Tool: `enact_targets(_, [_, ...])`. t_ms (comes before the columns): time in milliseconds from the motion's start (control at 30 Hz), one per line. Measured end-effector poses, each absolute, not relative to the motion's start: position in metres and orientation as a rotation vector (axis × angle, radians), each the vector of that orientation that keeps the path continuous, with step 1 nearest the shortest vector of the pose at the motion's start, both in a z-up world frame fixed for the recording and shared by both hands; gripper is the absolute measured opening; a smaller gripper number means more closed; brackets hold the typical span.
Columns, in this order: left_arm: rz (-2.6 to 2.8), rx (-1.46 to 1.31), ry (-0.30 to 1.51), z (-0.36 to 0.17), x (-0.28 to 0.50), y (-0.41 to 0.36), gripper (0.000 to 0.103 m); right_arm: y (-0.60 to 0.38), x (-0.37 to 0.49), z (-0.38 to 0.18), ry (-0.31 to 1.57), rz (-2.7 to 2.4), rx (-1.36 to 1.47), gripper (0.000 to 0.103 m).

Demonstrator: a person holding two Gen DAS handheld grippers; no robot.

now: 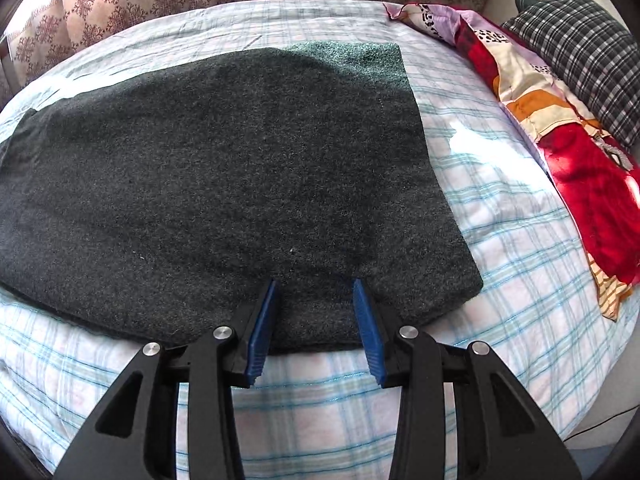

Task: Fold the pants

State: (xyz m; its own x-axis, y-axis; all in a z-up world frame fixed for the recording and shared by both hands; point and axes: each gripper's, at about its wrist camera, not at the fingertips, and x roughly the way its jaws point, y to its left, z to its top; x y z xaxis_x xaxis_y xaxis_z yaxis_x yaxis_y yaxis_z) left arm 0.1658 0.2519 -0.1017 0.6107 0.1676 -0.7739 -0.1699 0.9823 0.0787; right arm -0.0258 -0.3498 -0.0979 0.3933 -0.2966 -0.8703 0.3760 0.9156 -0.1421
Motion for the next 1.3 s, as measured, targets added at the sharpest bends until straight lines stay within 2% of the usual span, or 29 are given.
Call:
enact_targets(100, [0.295, -0.069, 0.911, -0.100, 0.165, 0.281, 0.074, -0.346, -0.025, -0.099, 1.088, -0.440, 0.061, 0.039])
enact_targets(233, [0.297, -0.241, 0.968, -0.119, 0.162, 0.321, 0.084, -0.341, -0.026, -0.099, 1.082, -0.449, 0.039, 0.040])
enact_targets(500, [0.383, -0.051, 0.925, -0.104, 0.160, 0.290, 0.084, -0.324, -0.017, -0.090, 1.119, -0.489, -0.059, 0.041])
enact_targets(633, [0.428, 0.067, 0.820, -0.073, 0.154, 0.257, 0.084, -0.297, 0.000, -0.068, 1.048, -0.415, -0.104, 0.041])
enact_targets(700, [0.389, 0.118, 0.769, -0.059, 0.150, 0.231, 0.084, -0.281, 0.016, -0.057, 1.010, -0.355, -0.091, 0.044])
enact_targets(800, [0.236, 0.151, 0.748, -0.054, 0.142, 0.186, 0.084, -0.253, 0.052, -0.049, 0.981, -0.230, -0.057, 0.045])
enact_targets(1000, [-0.081, 0.147, 0.851, -0.082, 0.141, 0.118, 0.084, -0.171, 0.133, -0.031, 0.925, 0.081, -0.040, 0.045])
enact_targets(1300, [-0.171, 0.126, 0.977, -0.127, 0.143, 0.117, 0.082, -0.090, 0.272, -0.028, 0.951, 0.375, 0.072, 0.045])
